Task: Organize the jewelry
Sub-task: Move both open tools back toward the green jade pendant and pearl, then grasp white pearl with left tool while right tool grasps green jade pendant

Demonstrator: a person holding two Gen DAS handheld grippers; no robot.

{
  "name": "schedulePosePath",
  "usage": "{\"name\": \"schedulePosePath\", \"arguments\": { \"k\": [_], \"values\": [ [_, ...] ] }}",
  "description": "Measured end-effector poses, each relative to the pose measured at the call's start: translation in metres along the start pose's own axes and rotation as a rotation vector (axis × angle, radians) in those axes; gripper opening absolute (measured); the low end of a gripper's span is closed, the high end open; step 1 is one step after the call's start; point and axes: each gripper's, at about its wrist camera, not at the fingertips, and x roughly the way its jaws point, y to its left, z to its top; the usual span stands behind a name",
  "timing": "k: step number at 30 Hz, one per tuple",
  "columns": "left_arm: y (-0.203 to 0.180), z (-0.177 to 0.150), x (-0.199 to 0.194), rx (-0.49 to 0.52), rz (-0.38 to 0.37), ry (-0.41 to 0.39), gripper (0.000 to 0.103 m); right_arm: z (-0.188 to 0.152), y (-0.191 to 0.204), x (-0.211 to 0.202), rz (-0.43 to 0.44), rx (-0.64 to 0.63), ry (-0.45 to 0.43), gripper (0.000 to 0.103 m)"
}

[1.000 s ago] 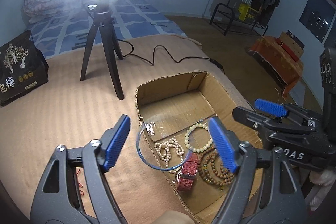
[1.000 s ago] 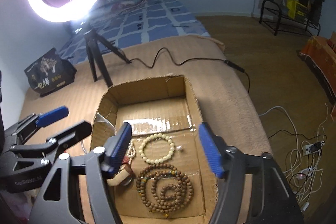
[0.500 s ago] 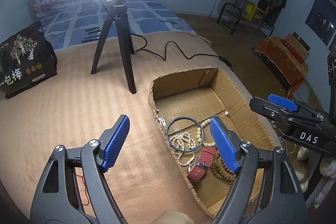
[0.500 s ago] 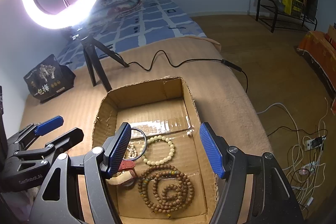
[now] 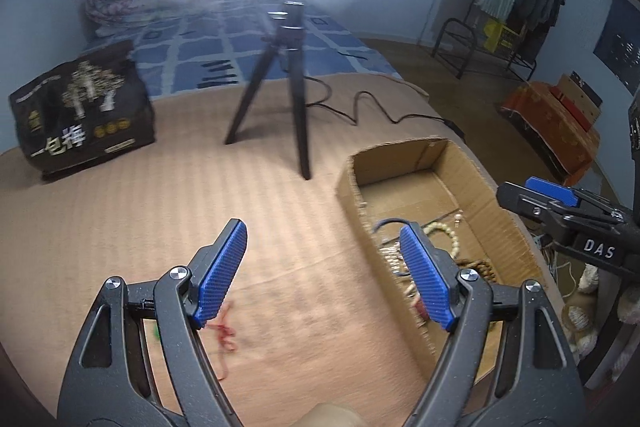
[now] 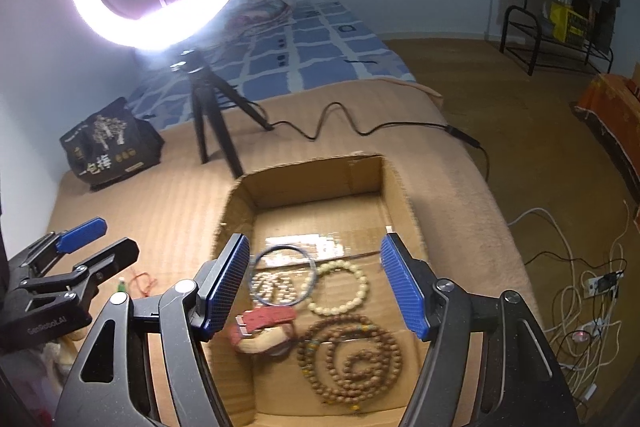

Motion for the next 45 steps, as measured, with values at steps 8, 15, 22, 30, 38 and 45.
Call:
{"name": "schedulePosePath", "arguments": {
  "k": [8, 15, 22, 30, 38, 45],
  "values": [
    [0.052, -0.011, -0.021, -0.018, 0.053, 0.004, 0.081, -0.004, 0.032, -0.005, 0.043, -0.046, -0.044, 0.074],
    [0.106, -0.031, -0.036, -0.042, 0.119, 0.033, 0.081, -0.008, 0.066, -0.004, 0.046, -0.143, -0.081, 0.079],
    [0.139, -0.056, -0.034, -0.07, 0.13, 0.077, 0.075, -0.015, 0.098, 0.01, 0.102, -0.19, -0.01, 0.079],
    [0.152, -0.069, -0.023, -0.084, 0.107, 0.113, 0.064, -0.03, 0.127, 0.029, 0.157, -0.254, 0.09, 0.079],
    [0.168, -0.072, -0.014, -0.125, 0.072, 0.134, 0.054, -0.044, 0.145, 0.046, 0.205, -0.281, 0.158, 0.079],
    [0.158, -0.074, 0.005, -0.092, 0.016, 0.167, 0.05, -0.051, 0.153, 0.058, 0.238, -0.286, 0.201, 0.062]
  ]
}}
